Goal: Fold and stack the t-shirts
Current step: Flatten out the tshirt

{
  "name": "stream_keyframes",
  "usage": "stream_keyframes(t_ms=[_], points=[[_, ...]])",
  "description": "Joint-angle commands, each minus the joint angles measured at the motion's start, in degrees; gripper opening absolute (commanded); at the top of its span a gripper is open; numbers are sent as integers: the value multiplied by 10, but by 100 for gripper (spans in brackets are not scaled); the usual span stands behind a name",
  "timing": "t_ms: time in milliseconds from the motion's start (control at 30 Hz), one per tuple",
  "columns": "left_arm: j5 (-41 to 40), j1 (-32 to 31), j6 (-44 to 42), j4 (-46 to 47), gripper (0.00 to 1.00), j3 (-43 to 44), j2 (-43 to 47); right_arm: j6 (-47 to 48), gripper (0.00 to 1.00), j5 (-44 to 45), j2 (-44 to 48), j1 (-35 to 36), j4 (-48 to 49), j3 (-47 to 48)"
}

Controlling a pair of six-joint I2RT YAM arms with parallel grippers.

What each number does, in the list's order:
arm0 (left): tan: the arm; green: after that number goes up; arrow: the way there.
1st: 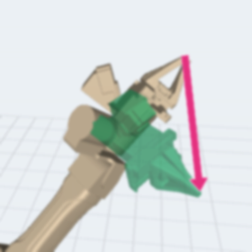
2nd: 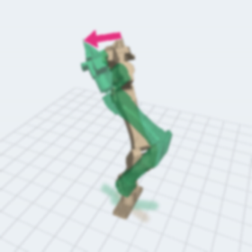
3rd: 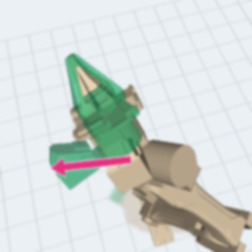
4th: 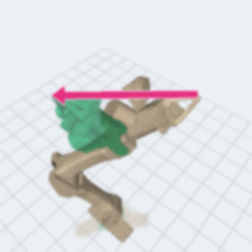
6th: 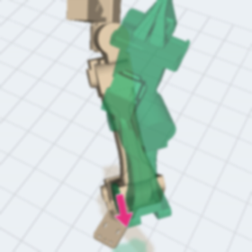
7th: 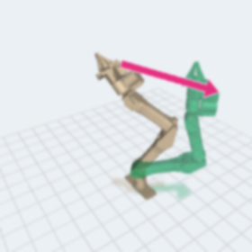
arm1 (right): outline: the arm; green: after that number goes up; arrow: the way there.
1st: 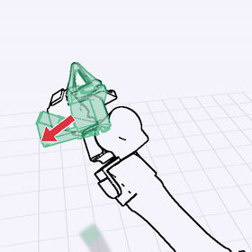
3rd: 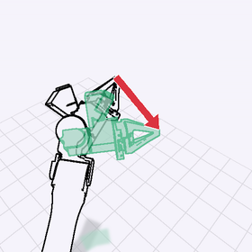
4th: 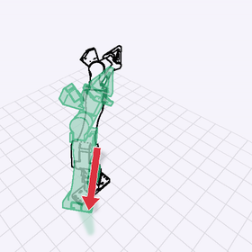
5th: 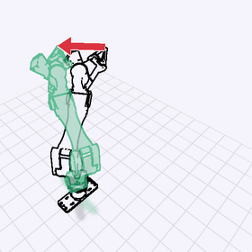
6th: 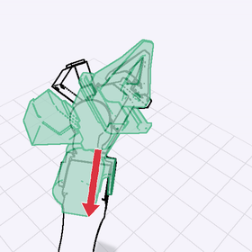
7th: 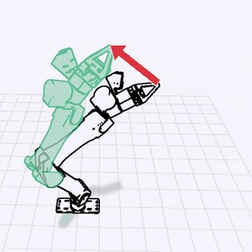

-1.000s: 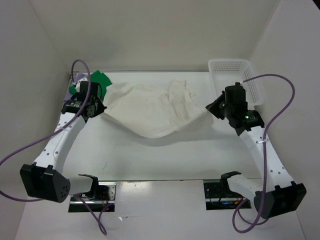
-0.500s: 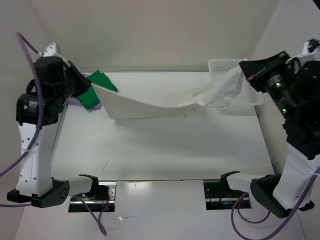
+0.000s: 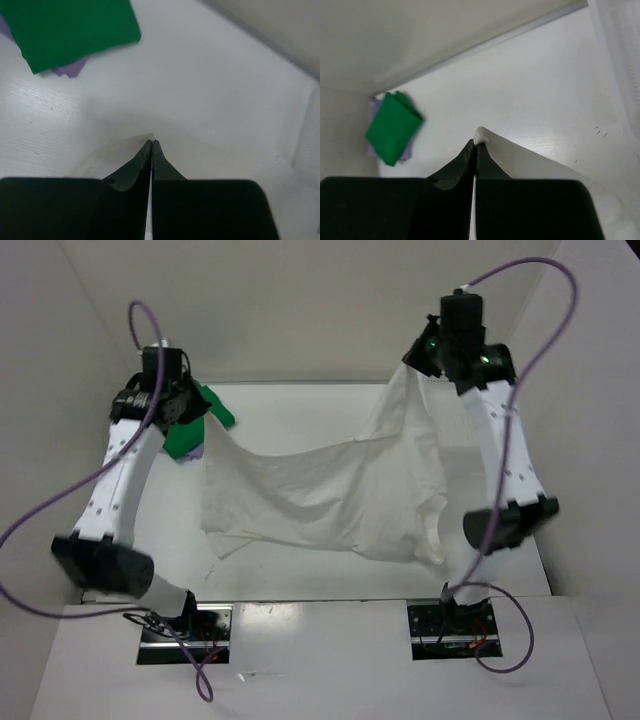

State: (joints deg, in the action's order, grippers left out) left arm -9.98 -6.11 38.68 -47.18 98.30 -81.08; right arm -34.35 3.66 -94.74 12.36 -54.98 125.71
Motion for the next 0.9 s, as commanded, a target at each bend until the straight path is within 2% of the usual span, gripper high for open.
stream_keyframes(t_ms=[0, 33, 100, 133, 200, 267, 400, 433, 567, 667, 700, 733, 767, 833, 867], points=[[50, 26, -25, 86, 3, -9, -118, 39, 0, 24, -105, -10, 41, 125], [51, 26, -25, 92, 2, 47, -142, 39, 0, 24, -176, -10, 28, 184], [51, 32, -25, 86, 2, 127, -208, 27, 0, 18, -223, -10, 32, 310], [65, 32, -25, 71, 2, 224, -228, 18, 0, -5, -223, -17, 51, 320], [74, 37, -19, 66, 2, 302, -265, -5, 0, 0, -223, -17, 100, 355], [91, 63, -6, 66, 2, 355, -265, -12, 0, 12, -197, -17, 152, 376], [117, 119, 7, 115, 3, 337, -207, -20, 0, 39, -124, -17, 239, 370], [123, 139, 7, 115, 4, 345, -202, -20, 0, 39, -111, -17, 247, 382], [124, 151, 7, 122, 4, 364, -182, -26, 0, 27, -96, -17, 242, 367], [124, 151, 2, 134, 4, 312, -168, -26, 0, 27, -63, -17, 221, 287], [118, 151, -5, 140, 4, 287, -149, -20, 0, 35, -49, -17, 221, 216], [113, 151, -5, 157, 4, 223, -137, -13, 0, 50, -14, -17, 214, 171], [105, 151, -5, 164, 4, 187, -110, -13, 0, 50, 9, -22, 214, 60], [105, 151, -11, 180, 4, 115, -82, -13, 0, 50, 96, -23, 244, -70], [105, 151, -11, 180, 4, 40, -69, -13, 0, 50, 124, -23, 256, -192]])
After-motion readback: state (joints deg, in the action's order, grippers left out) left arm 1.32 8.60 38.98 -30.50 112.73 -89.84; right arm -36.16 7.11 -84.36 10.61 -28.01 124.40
